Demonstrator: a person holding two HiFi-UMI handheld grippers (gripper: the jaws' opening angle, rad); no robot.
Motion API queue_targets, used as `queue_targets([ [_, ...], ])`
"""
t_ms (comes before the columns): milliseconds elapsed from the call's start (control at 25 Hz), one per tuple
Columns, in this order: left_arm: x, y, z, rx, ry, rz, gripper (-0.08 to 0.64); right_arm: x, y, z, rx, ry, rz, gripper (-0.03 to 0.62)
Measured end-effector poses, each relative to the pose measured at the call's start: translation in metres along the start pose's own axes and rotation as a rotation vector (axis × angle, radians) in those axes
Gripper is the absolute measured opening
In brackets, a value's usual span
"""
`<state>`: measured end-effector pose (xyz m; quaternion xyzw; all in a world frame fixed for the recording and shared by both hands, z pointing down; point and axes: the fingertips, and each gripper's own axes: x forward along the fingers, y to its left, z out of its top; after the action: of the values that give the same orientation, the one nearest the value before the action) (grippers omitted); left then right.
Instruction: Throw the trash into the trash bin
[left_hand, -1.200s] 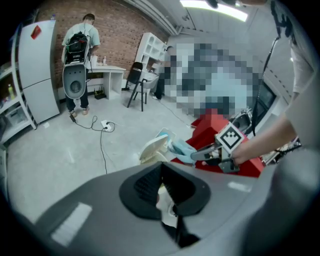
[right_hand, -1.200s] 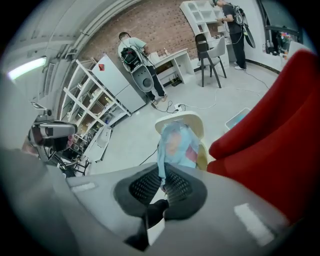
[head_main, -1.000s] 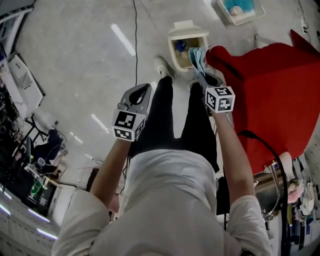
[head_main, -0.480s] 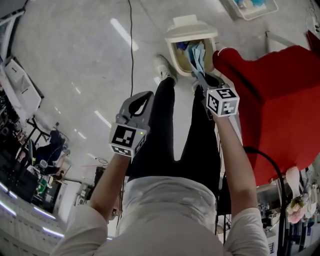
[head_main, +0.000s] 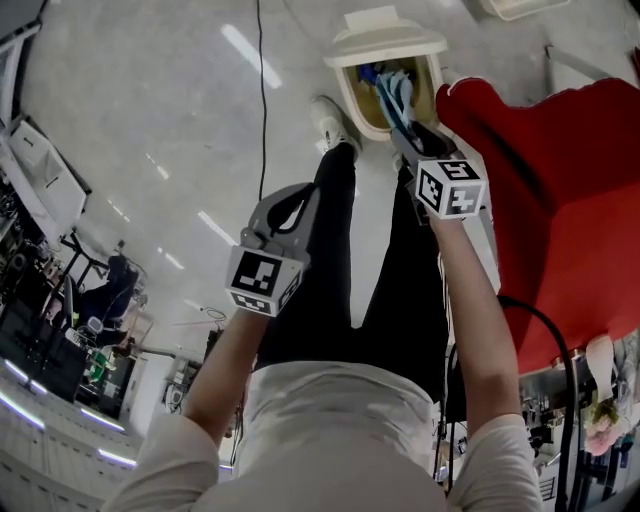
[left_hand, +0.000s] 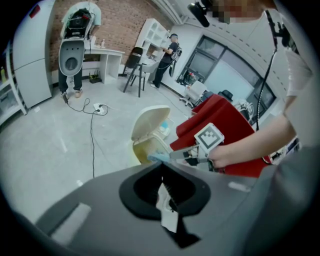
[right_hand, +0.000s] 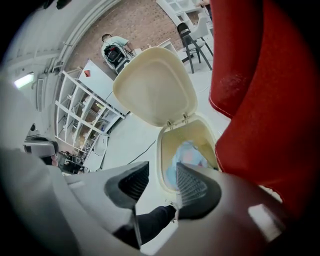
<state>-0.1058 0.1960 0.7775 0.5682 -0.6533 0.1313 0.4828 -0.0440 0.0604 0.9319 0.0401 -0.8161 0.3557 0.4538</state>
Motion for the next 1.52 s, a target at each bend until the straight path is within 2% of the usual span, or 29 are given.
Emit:
queue_targets([
  [360,0.0,-0.004,0.002,-0.005,-0.011,-0.004,0.005,-0.013,0.007,-0.009,-0.023,0.019,0.013,0.183],
  [720,-0.014,-0.017,0.018,-0.002,-0.04,0.002,0.005,-0.044,0.026,0.006,-0.071,0.011,0.017,0.182],
  [1520,-0.098,-0.058,0.086,0.051,-0.1,0.01,0.005,-0.177,0.09,0.052,-0.121,-0.072,-0.001,0.072],
])
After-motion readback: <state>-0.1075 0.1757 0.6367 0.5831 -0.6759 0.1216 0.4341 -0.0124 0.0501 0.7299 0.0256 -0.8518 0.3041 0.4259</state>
